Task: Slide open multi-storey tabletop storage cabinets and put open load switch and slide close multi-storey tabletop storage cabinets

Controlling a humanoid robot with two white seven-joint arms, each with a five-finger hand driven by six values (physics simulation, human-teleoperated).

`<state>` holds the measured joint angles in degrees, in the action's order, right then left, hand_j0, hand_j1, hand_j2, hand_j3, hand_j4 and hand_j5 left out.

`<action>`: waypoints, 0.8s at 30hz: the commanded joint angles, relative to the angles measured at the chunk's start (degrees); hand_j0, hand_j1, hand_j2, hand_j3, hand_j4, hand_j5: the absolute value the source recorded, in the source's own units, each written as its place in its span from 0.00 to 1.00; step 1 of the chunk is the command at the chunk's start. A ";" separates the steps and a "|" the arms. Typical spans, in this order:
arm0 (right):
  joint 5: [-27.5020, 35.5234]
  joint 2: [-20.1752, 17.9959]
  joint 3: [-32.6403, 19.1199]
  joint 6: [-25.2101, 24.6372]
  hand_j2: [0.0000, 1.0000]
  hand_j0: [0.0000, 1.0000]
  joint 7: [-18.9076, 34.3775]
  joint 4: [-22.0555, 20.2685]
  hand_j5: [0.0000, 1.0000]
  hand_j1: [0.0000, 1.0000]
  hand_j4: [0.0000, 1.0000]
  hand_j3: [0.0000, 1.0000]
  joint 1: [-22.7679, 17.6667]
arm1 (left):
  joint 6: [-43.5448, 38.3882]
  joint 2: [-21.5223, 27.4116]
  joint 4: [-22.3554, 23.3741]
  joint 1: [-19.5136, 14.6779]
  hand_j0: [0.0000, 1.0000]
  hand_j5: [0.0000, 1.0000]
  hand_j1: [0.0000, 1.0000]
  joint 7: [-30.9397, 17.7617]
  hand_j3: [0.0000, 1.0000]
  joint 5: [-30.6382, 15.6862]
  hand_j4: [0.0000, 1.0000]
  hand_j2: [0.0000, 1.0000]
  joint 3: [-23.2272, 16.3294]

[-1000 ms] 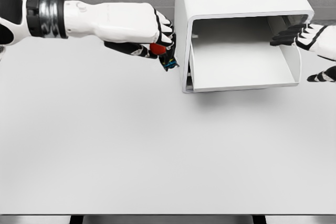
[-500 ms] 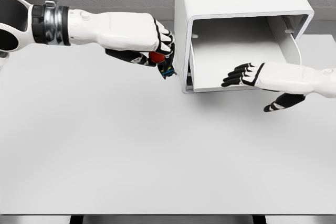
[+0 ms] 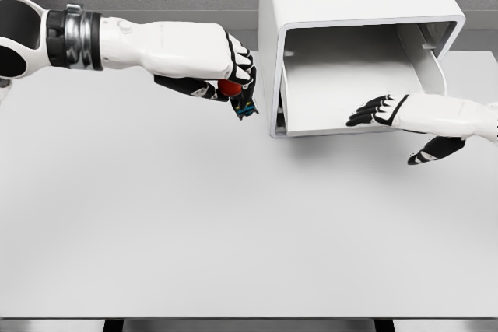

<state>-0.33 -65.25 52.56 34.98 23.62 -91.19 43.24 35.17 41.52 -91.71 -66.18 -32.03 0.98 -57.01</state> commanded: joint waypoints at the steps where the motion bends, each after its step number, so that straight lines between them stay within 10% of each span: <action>1: -0.20 -0.05 0.00 0.02 1.00 1.00 0.11 0.14 1.00 1.00 1.00 1.00 0.00 | -0.17 0.05 -0.04 0.00 0.43 0.43 0.43 0.04 0.43 -0.36 0.43 0.43 0.06; 24: -0.20 -8.84 0.00 0.02 1.00 1.00 -0.24 -4.96 1.00 1.00 1.00 1.00 -3.16 | -0.17 1.02 -0.48 -0.53 0.43 0.43 0.43 0.13 0.43 -1.68 0.43 0.43 0.06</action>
<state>-0.51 -73.46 52.57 35.09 23.38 -96.04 40.08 35.18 42.08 -92.04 -66.71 -31.99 0.12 -57.02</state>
